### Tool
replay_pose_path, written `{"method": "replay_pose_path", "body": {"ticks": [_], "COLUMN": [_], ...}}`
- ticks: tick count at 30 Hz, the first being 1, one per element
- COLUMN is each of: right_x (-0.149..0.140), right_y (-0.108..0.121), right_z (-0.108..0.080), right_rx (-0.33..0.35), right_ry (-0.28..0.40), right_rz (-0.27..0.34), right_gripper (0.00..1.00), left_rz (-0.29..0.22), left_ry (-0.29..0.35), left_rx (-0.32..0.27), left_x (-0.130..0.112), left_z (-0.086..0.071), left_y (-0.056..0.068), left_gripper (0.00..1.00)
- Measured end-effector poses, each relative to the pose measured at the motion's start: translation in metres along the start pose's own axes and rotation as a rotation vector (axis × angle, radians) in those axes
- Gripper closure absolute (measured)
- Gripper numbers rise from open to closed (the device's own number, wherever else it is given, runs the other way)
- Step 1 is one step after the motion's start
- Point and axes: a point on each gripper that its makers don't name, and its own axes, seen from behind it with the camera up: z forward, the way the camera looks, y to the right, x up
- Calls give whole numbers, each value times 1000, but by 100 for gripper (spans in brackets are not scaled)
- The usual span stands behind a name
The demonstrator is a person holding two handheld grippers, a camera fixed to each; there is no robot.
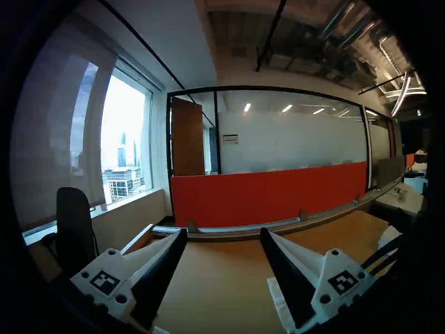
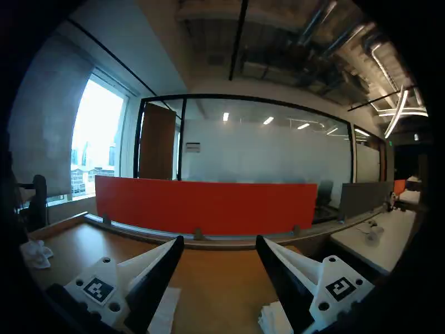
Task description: Fold towel
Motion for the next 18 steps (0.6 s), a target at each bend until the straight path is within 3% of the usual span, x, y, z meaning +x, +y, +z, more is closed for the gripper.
{"method": "replay_pose_path", "body": {"ticks": [6,12,18], "right_x": [-7,-20,-38], "right_y": [-6,-29,-57], "right_z": [0,1,-3], "right_rx": [37,150,284], "right_ry": [-32,-81,-148], "right_rz": [-15,-62,-103], "right_gripper": [0,0,0], "left_rz": [15,47,48], "left_ry": [-35,-84,-137], "left_rx": [-41,-118,-208], "left_x": [-9,-24,-43], "left_z": [2,3,3], "left_y": [11,28,49], "left_gripper": [3,3,3]}}
